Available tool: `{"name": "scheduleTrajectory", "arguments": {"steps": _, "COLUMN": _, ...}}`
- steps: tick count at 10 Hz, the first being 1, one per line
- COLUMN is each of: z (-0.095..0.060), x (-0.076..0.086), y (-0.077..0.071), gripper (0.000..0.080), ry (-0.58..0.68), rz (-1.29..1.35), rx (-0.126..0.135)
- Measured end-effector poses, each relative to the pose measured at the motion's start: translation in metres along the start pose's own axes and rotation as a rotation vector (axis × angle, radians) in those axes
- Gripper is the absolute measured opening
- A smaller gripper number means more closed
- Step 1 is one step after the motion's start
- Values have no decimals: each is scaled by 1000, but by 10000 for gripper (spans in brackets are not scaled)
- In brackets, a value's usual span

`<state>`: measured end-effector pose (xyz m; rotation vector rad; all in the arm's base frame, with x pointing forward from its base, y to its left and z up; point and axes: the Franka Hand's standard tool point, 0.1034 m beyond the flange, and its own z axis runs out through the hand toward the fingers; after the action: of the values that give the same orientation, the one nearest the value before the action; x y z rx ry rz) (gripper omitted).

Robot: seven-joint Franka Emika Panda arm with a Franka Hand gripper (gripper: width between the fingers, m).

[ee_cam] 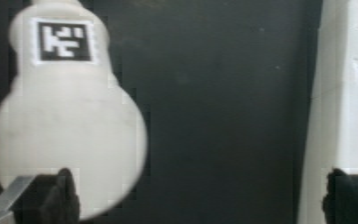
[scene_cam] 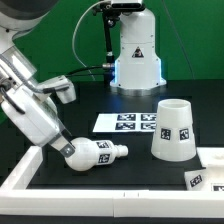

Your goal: Assemble lamp

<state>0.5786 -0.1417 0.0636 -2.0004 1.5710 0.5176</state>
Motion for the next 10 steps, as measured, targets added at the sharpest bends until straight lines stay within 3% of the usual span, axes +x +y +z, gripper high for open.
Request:
{"name": "scheduleTrajectory", "arguments": {"steps": 1, "z": 1, "x": -1, "y": 9, "gripper": 698, "ry": -24, "rz": 29, "rx": 18}}
{"name": "scheduleTrajectory", "arguments": {"steps": 3, "z": -2, "x": 7, "y": 13, "gripper": 698, "ry": -35, "rz": 46, "rx": 13}}
{"name": "scheduleTrajectory", "arguments": {"steps": 7, "z": -1, "x": 12, "y": 36, "gripper": 698, "ry": -251, "rz": 96, "rx": -23}}
{"name": "scheduleTrajectory", "arguments": {"steps": 10, "z": 4, "x": 20, "y": 34, "gripper": 698, "ry": -273, "rz": 134, "rx": -26}}
